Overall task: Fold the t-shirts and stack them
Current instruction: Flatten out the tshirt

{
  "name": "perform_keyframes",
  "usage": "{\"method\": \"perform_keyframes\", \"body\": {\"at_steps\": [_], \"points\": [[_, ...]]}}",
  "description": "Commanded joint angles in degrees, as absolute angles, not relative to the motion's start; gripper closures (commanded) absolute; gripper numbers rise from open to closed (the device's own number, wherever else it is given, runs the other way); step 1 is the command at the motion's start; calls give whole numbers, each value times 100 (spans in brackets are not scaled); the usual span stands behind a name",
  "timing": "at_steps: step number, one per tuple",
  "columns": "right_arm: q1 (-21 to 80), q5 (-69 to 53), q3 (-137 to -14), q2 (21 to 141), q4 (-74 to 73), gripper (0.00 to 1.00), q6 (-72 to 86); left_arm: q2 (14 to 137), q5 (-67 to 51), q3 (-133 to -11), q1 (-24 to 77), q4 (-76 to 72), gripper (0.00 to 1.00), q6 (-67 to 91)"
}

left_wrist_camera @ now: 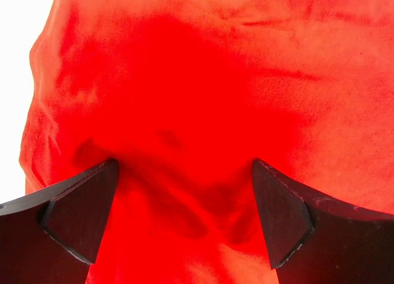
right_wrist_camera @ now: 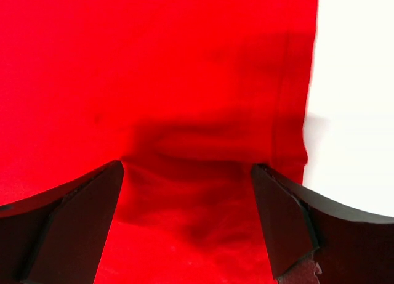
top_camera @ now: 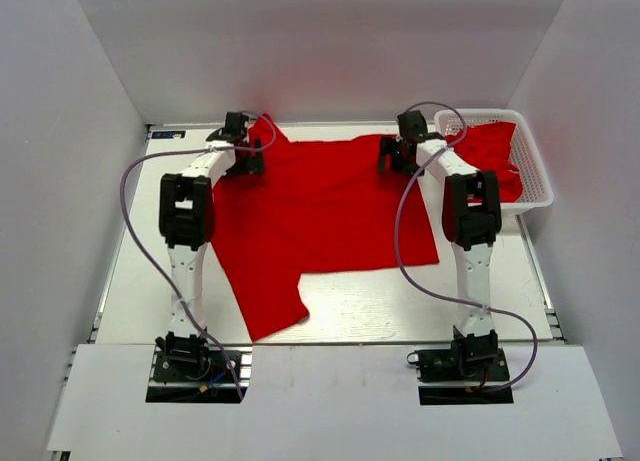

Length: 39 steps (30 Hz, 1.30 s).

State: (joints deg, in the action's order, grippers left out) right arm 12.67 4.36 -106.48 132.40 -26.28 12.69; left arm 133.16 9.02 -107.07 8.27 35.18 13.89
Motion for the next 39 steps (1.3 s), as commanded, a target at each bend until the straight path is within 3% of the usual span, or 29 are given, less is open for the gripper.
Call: {"method": "perform_keyframes", "body": {"at_steps": [1,5,16,21,25,35,39], "points": [[1178,343,-11609,13893,-2980,10,1116,14342,835,-11791,782,4103,0,1073],[1099,281,-12392,14430,-2665,10,1064,15134,722,-13234,729,3825,0,870],[1064,-395,-12358,13687,-1661,10,615,14530,202,-13342,677,2672,0,527],[1125,-448,-11314,12572,-1600,10,554,13467,35,-12921,677,2758,0,466],[1160,-309,-10180,11412,-1486,10,703,12176,35,-11587,677,3075,0,623],[1257,816,-6629,8853,-1477,10,1784,8352,62,-6650,800,3603,0,2320],[1318,809,-5654,8254,-1634,10,2091,7507,61,-5609,993,4279,0,2662]]}}
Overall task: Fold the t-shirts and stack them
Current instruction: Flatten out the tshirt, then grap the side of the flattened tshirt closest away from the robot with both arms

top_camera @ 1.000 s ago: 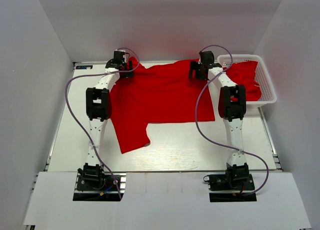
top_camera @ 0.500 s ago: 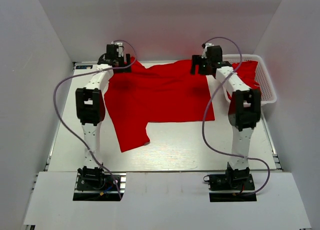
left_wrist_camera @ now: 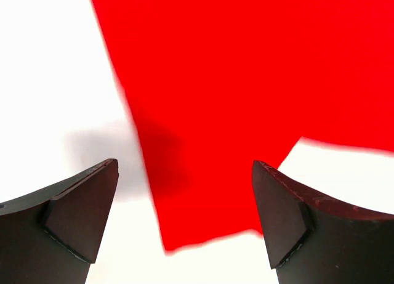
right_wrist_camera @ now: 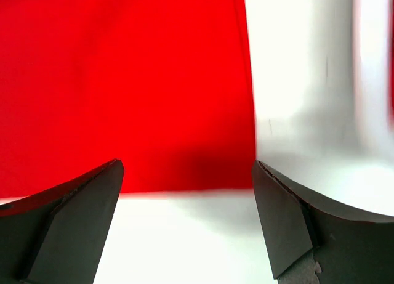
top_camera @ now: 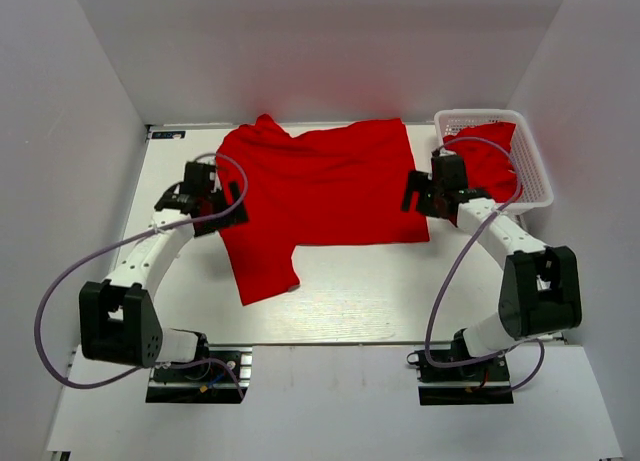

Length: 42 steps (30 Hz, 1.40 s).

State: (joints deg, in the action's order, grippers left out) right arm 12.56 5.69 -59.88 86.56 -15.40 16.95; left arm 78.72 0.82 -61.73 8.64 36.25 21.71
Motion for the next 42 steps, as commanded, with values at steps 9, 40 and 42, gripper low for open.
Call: {"method": "perform_keyframes", "body": {"at_steps": [9,40,42], "points": [[1362,870,-4860,7471,-1731,10,2215,6303,-166,-4359,1204,5493,0,3217],[1336,1345,-4729,7673,-1793,10,2391,8156,185,-3894,2162,4448,31,3410],[1336,1336,-4720,7673,-1819,10,2399,8287,123,-3894,2224,4263,41,3410]]}}
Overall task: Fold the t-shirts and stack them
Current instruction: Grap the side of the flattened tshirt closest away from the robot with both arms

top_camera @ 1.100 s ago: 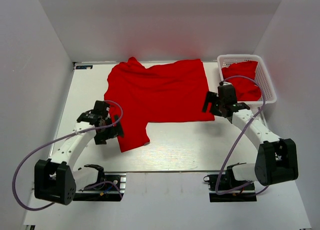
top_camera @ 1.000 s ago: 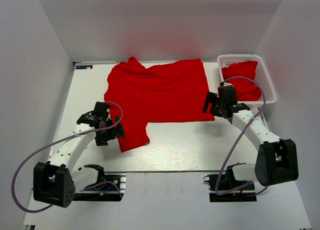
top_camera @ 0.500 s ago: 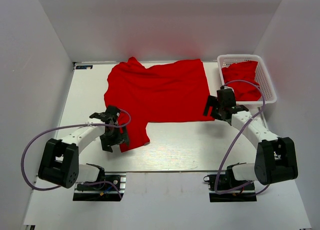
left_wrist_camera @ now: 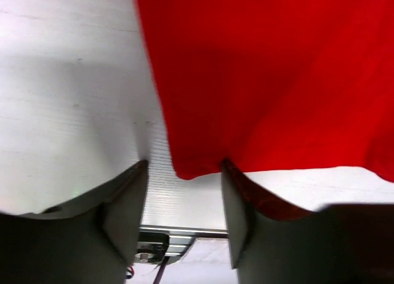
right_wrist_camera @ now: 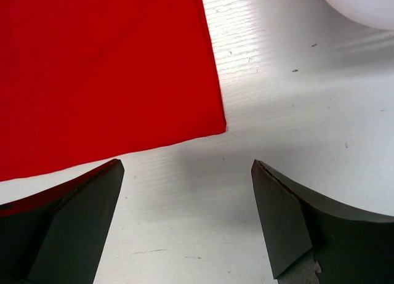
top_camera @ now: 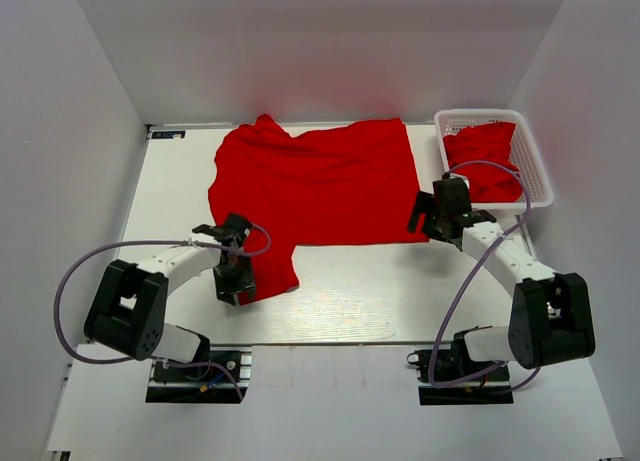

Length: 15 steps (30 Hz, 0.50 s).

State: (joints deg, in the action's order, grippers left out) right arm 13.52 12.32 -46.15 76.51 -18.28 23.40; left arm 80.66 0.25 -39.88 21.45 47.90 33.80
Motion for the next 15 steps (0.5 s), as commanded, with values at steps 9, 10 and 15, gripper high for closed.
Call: {"method": "perform_keyframes", "body": {"at_steps": [9,10,15], "points": [[1336,1415,-4623,7489,-1890,10,2399,8569,18,-3832,2276,3814,100,3340],[1336,1441,-4597,7462,-1890,10,2399,8569,18,-3832,2276,3814,100,3340],[1327,1573,-4500,7435,-1872,10,2469,8123,18,-3762,2276,3867,100,3287]]}}
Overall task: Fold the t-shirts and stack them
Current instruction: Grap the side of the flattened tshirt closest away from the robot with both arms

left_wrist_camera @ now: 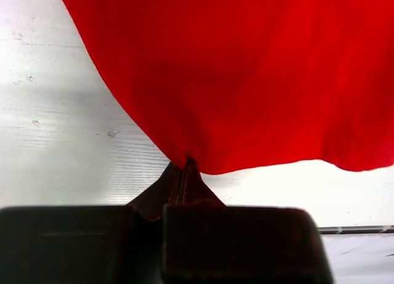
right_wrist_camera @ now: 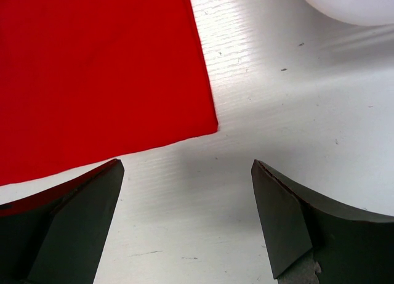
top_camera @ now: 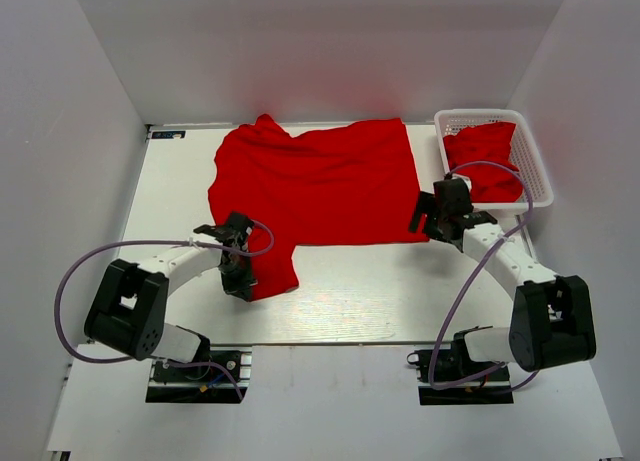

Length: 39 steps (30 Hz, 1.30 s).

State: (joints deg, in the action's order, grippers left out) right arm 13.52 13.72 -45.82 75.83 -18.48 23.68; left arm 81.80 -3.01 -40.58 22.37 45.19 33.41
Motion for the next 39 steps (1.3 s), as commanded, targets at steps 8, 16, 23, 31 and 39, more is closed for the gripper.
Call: {"method": "perform_keyframes", "body": {"at_steps": [8,16,23,31,39], "points": [[1345,1600,-4579,7988,-1556,10,2663,8059,18,-3709,2276,3867,100,3182],[1327,1573,-5000,8727,-1389,10,2733,8060,18,-3762,2276,3806,100,3182],[1345,1696,-4984,9026,-1415,18,2891,8060,18,-3762,2276,3753,100,3182],[1362,1583,-4922,9167,-1547,49,2979,8060,70,-3867,2276,3858,100,3182],[1345,1758,-4747,8965,-1661,100,3032,7744,9,-3990,2276,4148,100,3182]]}}
